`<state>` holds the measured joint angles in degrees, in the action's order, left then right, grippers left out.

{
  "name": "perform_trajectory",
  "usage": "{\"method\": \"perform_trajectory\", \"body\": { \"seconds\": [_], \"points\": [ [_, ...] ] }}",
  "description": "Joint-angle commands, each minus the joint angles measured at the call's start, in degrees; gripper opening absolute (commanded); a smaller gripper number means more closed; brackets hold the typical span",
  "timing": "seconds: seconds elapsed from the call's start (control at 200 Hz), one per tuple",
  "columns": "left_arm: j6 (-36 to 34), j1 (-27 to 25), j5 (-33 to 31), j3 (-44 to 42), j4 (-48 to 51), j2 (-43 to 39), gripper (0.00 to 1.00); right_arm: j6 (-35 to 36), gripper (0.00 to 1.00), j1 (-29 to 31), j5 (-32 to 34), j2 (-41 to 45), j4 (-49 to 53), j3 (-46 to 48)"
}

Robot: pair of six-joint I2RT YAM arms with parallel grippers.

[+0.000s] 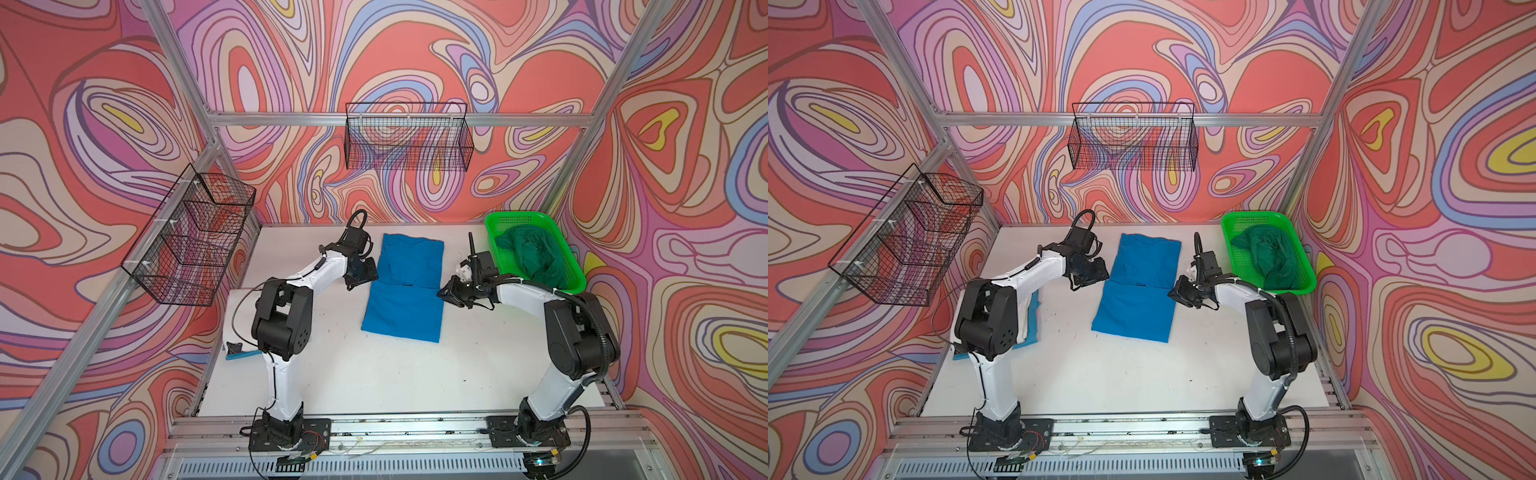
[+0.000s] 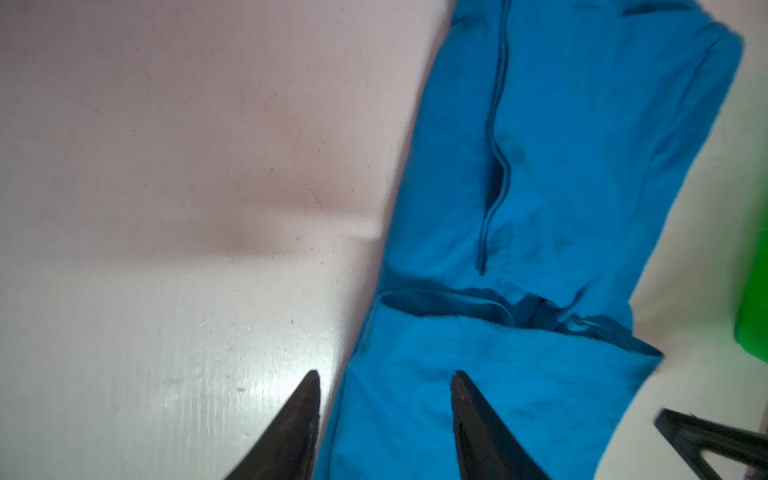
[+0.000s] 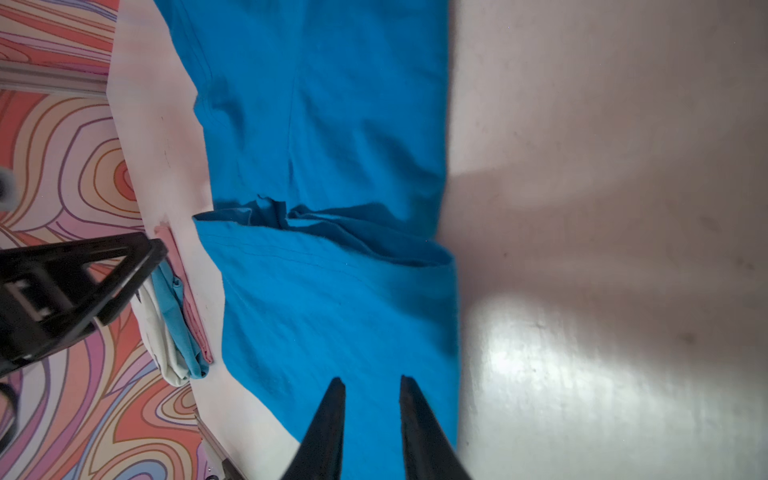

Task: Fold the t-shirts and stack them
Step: 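Move both grippers back toward the near edge of the blue shirt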

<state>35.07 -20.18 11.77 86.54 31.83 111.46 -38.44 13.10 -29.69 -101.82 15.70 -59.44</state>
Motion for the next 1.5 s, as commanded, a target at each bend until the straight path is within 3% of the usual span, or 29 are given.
{"method": "perform_trajectory", "body": {
  "seconds": [0.0,0.27,0.561,0.891,1.077,1.307,1.497],
  "points": [
    [4.16,0.15,3.44,-3.51,-2.80,-6.05,0.59,0.20,0.20,0.03,-0.10,-2.91,-2.11,-0.60],
    [15.65,-2.70,11.47,-20.24,-16.35,-12.35,0.60,-0.49,0.13,1.42,-1.08,-9.54,-4.89,-2.68],
    [20.88,-4.78,11.05,-34.26,-27.06,-11.94,0.60,0.07,0.13,1.40,1.27,-9.58,-4.28,-1.41],
    [23.52,-6.01,11.80,-43.19,-31.05,-15.36,0.59,0.19,0.20,1.83,1.57,-5.17,-4.85,4.79],
    [26.57,-9.12,11.55,-49.94,-32.98,-19.59,0.59,0.32,0.24,1.95,1.73,0.55,-4.18,9.80],
    [30.89,-12.94,8.69,-60.73,-32.82,-28.87,0.60,0.99,0.37,3.70,3.49,14.11,-0.37,16.66],
    [37.24,-19.96,4.77,-68.14,-31.58,-38.24,0.61,0.96,0.41,5.84,4.96,22.89,4.25,22.04]
  ]
}}
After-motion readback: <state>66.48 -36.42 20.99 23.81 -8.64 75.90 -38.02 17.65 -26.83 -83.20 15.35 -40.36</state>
